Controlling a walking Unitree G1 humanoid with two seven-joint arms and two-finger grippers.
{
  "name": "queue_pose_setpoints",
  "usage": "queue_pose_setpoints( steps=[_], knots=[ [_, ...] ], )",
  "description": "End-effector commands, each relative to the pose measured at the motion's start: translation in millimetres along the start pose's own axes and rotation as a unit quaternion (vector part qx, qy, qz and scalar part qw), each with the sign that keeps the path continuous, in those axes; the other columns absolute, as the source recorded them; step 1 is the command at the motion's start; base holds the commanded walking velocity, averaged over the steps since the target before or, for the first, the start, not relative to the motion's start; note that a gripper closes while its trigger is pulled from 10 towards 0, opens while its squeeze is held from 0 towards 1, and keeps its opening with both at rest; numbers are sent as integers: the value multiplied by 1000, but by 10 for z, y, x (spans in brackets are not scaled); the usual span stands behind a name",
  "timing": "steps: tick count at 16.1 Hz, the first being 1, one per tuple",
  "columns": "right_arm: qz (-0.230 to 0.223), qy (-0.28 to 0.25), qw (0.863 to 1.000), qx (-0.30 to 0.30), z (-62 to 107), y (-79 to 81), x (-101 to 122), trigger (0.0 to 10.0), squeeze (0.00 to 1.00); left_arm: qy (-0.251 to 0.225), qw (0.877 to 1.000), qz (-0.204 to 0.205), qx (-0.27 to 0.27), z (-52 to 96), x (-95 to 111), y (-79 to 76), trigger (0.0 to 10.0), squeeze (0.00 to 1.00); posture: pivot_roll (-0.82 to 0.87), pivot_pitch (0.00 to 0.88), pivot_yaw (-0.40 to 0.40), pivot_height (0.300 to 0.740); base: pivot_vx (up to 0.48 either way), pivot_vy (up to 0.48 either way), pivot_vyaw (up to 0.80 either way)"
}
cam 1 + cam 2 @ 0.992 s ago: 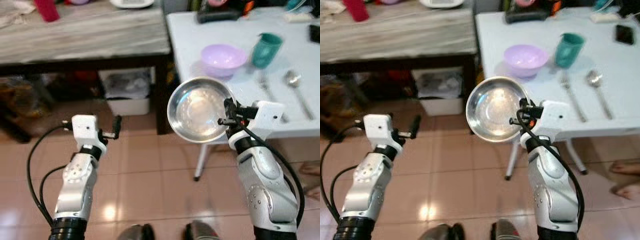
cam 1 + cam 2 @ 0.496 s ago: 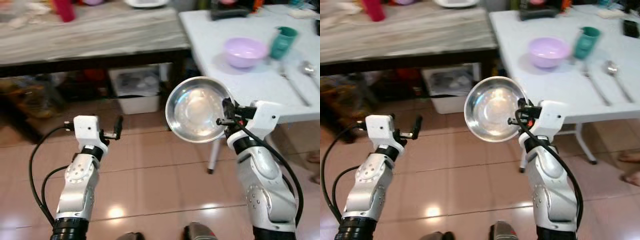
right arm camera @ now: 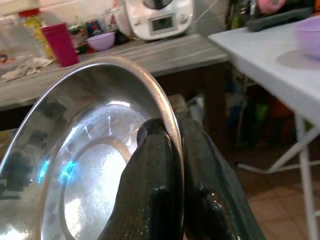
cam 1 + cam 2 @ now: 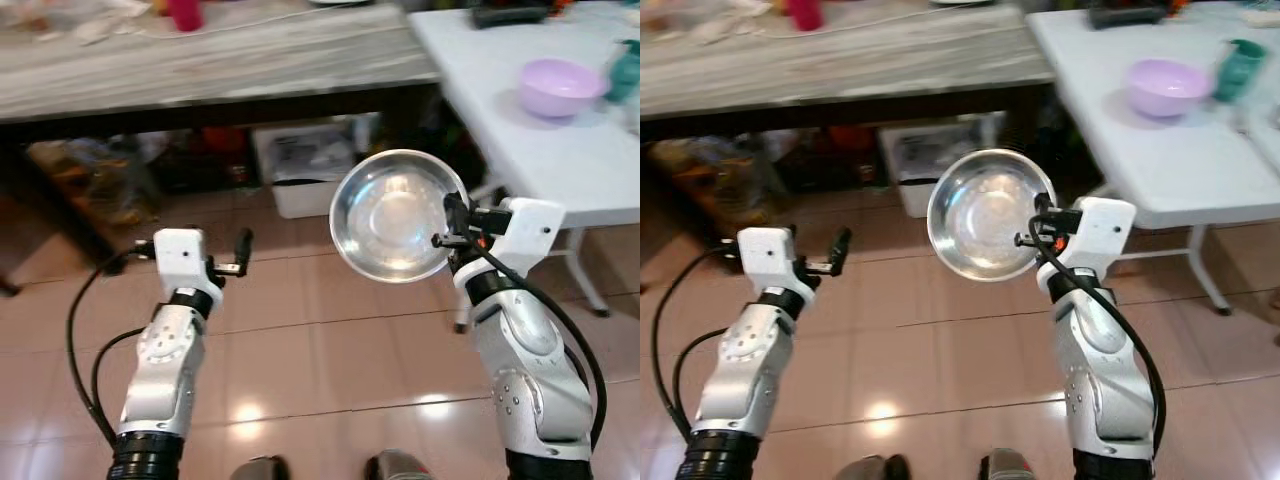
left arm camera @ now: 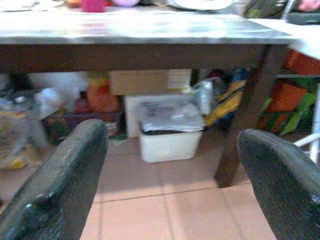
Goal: Setting the table
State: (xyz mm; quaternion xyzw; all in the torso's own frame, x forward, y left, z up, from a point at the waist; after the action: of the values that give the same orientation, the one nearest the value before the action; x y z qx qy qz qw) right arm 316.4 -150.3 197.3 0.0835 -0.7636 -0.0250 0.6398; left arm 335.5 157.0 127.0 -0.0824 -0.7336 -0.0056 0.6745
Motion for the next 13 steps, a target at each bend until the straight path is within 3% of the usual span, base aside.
queue_pose_setpoints(
  steps=[1, 3, 5, 13],
  knots=[
    [8, -7, 1000, -7, 29, -53, 39, 10000, 0, -2, 1000, 4, -25, 11, 9, -105, 10000, 0, -237, 185, 46, 740, 0, 0, 0],
    [17, -6, 1000, -2, 34, -40, 34, 10000, 0, -2, 999, 6, -33, 11, 11, -128, 10000, 0, -237, 185, 46, 740, 0, 0, 0],
    [19, -7, 1000, -1, 37, -28, 34, 10000, 0, -4, 999, 8, -35, 1, 16, -151, 10000, 0, -238, 187, 46, 740, 0, 0, 731],
    [18, -5, 1000, 0, 26, -31, 28, 10000, 0, -3, 999, 9, -48, -15, 27, -199, 10000, 0, -241, 184, 49, 740, 314, 0, -77]
  ],
)
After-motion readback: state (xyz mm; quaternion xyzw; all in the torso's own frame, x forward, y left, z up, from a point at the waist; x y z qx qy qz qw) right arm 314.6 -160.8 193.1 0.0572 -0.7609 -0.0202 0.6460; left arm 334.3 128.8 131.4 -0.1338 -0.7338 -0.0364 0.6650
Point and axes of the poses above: a point about 5 cm out from each wrist's last joint towards the gripper, its own z axis pointing back from the gripper into the wrist, its own x axis along the axis of the wrist's last joint, y = z × x, the point moved 3 cm from there along -z, pointing out of the wrist towards the gripper, and after that the axes turned 2 degrees about z, right-handed, at the moved point
